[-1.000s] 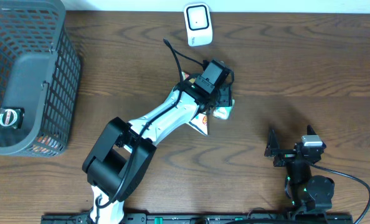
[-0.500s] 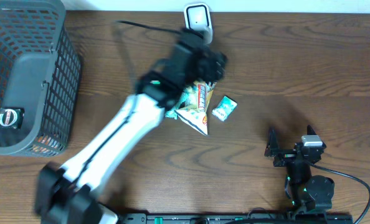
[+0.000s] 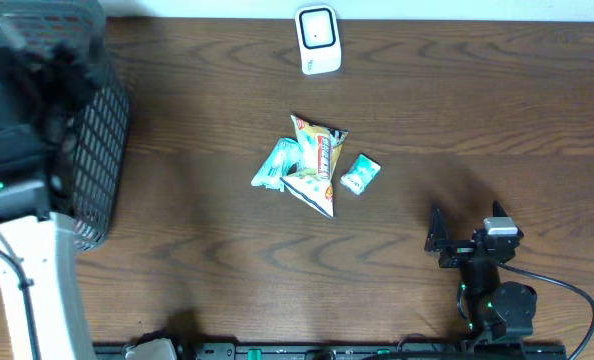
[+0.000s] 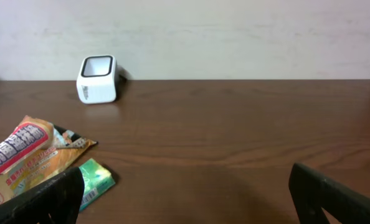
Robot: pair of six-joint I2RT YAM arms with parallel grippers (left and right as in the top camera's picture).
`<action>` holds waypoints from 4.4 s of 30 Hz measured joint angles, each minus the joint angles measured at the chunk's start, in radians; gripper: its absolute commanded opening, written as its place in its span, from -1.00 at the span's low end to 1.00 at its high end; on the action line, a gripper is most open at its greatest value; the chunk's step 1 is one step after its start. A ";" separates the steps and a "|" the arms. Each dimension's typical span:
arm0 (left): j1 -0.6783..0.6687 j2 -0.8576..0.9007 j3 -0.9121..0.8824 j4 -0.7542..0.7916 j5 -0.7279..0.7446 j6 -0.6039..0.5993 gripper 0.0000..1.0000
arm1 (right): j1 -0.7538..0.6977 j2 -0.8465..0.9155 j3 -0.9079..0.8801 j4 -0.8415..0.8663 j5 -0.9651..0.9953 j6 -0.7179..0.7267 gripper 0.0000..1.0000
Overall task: Scan the item barcode
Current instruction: 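Place the small green-white packet right of the snack bag, then reach into the basket and grasp the orange-white box, then place the orange-white box near the scanner beside the other items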
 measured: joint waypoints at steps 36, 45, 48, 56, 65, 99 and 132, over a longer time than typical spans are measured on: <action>0.381 0.654 -0.001 -0.542 0.048 -0.293 0.66 | 0.000 0.000 0.000 0.000 0.000 0.000 0.99; 0.381 0.718 0.000 -0.549 0.041 -0.280 -0.77 | 0.000 0.000 0.000 0.000 0.000 0.000 0.98; 0.382 0.718 0.003 -0.553 0.042 -0.280 -0.85 | 0.000 0.000 0.000 0.000 0.000 0.000 0.99; 0.382 0.715 0.089 -0.607 0.036 -0.277 -0.85 | 0.000 0.000 0.000 0.000 0.000 0.000 0.99; 0.382 0.485 0.419 -0.610 0.143 -0.278 -0.85 | 0.000 0.000 0.000 0.000 0.000 0.000 0.98; -0.763 0.567 0.465 -0.369 0.322 0.008 -0.75 | 0.000 0.000 0.000 0.000 0.000 0.000 0.98; -0.896 0.906 0.465 -0.207 0.264 -0.019 0.10 | 0.000 0.000 0.000 0.000 0.000 0.000 0.99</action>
